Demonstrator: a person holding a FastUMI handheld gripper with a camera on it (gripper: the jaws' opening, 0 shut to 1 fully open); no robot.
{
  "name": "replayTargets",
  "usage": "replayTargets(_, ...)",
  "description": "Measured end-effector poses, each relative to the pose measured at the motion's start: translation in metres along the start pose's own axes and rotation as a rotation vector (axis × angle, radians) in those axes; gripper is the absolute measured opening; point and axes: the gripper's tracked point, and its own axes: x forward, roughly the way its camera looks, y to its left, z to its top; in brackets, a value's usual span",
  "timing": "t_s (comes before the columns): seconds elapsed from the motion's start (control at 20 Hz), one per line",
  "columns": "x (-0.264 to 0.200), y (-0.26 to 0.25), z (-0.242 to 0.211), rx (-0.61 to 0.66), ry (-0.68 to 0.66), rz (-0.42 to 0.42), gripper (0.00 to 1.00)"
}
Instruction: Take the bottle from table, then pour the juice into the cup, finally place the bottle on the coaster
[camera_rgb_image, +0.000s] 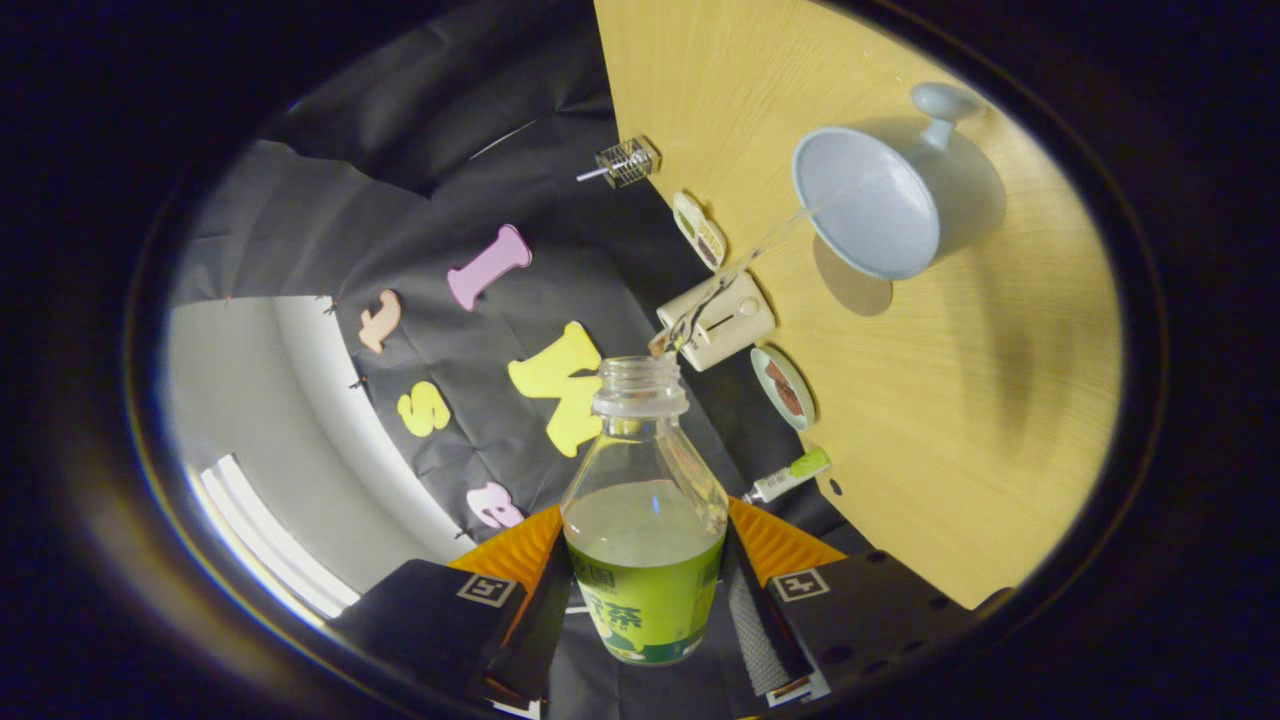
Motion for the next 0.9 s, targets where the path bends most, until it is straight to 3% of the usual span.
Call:
replayTargets(0.3, 0.002, 0.009, 0.010, 0.080, -0.006, 0.017, 0.78)
replayTargets(0.55, 0.004, 0.006, 0.010, 0.104, -0.002, -0.021, 0.78)
replayTargets(0.9, 0.011, 0.015, 0.004, 0.227, 0.011, 0.019, 0.78)
